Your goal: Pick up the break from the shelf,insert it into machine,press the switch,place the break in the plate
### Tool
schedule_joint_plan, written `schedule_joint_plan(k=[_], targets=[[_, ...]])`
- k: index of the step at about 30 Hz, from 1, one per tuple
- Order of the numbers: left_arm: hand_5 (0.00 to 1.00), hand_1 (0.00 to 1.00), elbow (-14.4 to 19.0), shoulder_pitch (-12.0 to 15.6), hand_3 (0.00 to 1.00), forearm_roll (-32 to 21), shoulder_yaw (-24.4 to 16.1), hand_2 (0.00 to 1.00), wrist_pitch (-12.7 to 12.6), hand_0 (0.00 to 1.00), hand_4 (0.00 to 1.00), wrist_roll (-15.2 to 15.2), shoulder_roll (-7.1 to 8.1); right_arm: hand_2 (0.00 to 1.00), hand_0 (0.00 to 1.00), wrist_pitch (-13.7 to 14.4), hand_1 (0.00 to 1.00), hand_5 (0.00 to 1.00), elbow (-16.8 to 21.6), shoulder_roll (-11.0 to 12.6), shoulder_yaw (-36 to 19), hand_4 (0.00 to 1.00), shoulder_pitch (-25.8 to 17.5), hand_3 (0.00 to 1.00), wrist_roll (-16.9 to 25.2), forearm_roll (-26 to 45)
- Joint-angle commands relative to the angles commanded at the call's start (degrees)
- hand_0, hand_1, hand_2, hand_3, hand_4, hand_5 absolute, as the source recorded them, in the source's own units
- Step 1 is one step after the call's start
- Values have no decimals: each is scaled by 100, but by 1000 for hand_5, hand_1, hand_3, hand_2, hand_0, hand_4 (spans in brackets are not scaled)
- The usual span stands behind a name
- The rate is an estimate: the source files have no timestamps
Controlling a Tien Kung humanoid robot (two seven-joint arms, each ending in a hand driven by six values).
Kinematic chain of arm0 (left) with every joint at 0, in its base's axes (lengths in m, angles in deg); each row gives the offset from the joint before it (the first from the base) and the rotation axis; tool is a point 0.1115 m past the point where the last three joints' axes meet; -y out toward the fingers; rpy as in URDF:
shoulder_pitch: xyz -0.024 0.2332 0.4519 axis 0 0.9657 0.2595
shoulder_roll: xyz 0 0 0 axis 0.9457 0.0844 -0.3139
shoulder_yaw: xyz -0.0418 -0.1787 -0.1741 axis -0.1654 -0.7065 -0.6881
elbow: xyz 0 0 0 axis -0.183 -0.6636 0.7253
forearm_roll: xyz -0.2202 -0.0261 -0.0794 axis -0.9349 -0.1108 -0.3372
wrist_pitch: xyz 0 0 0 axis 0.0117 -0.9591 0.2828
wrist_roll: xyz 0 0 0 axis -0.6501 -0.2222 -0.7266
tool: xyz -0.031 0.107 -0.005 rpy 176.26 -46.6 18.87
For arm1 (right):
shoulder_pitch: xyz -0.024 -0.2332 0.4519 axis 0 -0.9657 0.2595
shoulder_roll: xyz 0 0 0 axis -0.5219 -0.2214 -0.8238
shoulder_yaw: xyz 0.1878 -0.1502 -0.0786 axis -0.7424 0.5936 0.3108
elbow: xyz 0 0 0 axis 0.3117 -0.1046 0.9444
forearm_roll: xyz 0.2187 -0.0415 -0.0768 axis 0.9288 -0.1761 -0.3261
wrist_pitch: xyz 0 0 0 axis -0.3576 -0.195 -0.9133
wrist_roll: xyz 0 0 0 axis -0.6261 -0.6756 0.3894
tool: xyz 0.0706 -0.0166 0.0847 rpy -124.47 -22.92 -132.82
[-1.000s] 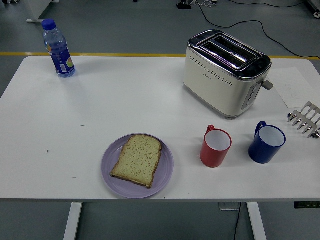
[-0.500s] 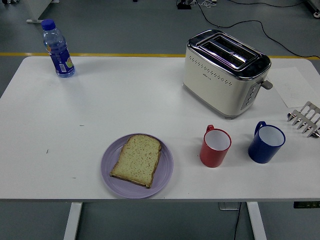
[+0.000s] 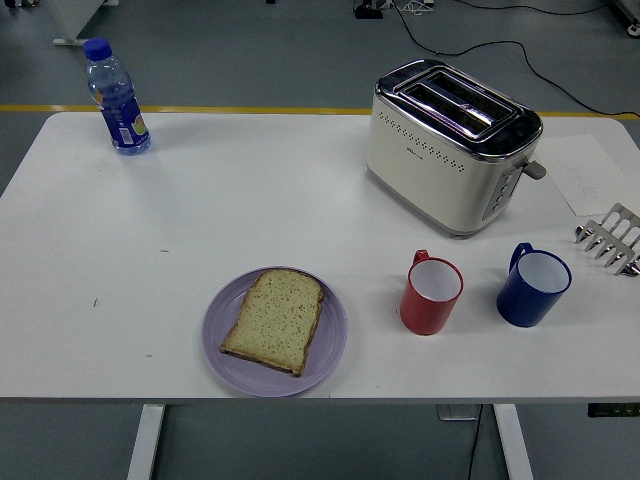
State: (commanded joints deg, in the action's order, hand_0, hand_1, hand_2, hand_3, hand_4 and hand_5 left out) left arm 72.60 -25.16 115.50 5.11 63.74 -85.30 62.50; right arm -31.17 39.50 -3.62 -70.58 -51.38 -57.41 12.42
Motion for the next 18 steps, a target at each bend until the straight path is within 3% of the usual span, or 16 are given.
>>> schedule_joint_plan(k=[5, 18], targets=[[874, 687, 0, -8, 552, 43, -19, 673, 11, 672, 282, 1, 3, 680, 709, -171, 677, 329, -9, -35, 14, 476, -15, 608, -74, 138], [877, 690, 0, -28, 552, -82, 33, 674, 3, 671, 284, 11, 16, 681, 709, -272, 675, 326, 31, -58, 31, 476, 5, 606, -115, 501]])
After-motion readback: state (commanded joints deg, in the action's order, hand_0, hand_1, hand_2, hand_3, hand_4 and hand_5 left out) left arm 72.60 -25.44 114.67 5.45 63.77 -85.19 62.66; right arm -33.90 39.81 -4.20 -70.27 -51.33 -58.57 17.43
